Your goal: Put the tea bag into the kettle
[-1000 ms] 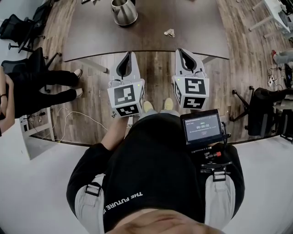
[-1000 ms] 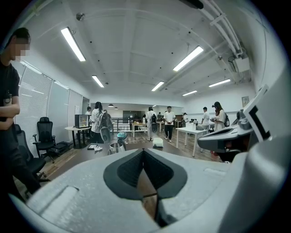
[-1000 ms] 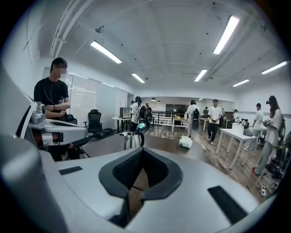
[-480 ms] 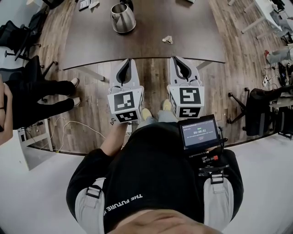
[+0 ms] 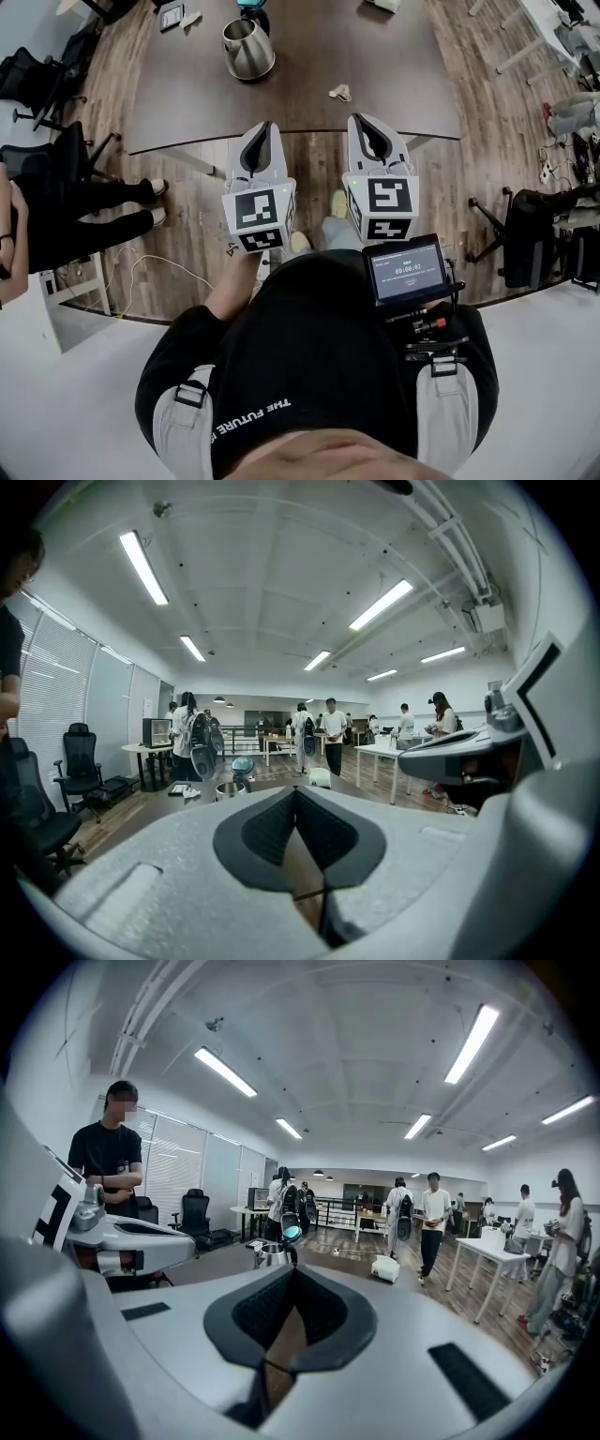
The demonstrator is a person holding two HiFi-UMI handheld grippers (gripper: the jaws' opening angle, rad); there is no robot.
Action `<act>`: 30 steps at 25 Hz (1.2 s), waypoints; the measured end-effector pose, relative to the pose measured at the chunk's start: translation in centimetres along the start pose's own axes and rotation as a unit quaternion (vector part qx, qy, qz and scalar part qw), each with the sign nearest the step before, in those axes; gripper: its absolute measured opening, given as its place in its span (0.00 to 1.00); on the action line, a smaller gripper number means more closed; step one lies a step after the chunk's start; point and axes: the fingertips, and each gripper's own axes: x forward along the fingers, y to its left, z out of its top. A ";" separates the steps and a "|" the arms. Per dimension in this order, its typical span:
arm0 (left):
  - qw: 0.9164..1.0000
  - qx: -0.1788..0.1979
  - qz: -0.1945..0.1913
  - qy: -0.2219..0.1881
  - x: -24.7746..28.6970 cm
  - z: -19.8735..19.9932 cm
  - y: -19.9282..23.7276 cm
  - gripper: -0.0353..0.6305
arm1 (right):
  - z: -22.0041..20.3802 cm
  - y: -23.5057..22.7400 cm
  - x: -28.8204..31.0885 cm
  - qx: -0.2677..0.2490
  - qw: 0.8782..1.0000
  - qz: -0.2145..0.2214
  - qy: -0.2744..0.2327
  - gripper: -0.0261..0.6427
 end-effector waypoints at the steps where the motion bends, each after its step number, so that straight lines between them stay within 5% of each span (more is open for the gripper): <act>1: 1.000 0.001 0.001 -0.003 0.0 0.2 0.1 0.06 | 0.2 0.0 0.0 -0.001 1.000 0.000 -0.004 0.05; 11: 1.000 0.012 -0.001 -0.024 0.4 1.6 -0.1 0.06 | 1.3 -0.6 0.1 -0.002 1.000 -0.002 -0.029 0.05; 17: 1.000 0.017 -0.004 -0.013 7.1 3.3 -2.5 0.06 | 1.7 -6.7 4.1 0.010 1.000 -0.002 -0.021 0.05; 30: 1.000 0.025 0.006 0.005 13.5 3.9 -4.6 0.06 | 0.9 -12.1 8.3 0.022 1.000 0.006 -0.011 0.05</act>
